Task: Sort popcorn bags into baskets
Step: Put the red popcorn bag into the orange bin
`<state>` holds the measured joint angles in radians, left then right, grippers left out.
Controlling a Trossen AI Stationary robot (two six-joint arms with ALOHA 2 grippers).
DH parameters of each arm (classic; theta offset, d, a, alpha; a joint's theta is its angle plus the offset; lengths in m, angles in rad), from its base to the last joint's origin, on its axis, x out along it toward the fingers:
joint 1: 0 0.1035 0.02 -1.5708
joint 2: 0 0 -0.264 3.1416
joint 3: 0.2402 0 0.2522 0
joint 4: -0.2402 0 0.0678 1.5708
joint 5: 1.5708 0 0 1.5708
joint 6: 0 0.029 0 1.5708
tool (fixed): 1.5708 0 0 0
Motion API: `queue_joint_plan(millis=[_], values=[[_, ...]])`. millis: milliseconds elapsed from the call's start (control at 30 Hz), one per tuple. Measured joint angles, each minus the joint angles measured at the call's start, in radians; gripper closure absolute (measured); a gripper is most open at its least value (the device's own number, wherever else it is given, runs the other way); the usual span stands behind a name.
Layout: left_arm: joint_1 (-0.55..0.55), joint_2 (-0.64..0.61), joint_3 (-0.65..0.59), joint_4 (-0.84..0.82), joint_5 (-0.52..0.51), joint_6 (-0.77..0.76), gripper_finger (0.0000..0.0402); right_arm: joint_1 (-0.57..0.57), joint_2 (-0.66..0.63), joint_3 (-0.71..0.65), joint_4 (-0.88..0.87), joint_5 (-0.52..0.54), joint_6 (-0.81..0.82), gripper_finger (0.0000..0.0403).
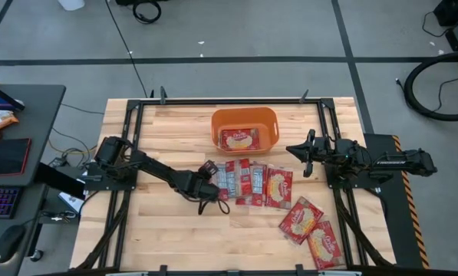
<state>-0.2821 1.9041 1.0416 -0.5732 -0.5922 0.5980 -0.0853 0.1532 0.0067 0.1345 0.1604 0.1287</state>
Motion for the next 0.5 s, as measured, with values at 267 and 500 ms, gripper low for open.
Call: queue_joint_plan(millis=[267, 500], values=[[0.000, -0.050, 0.000, -0.038, 0.088, -0.136, 0.0386, 0.000, 0.000, 0.000, 0.000, 0.000, 0.000, 0.0385], [0.063, -0.195, 0.131, -0.255, 0.365, -0.314, 0.0395, 0.000, 0.000, 0.000, 0.000, 0.001, 0.000, 0.0385]])
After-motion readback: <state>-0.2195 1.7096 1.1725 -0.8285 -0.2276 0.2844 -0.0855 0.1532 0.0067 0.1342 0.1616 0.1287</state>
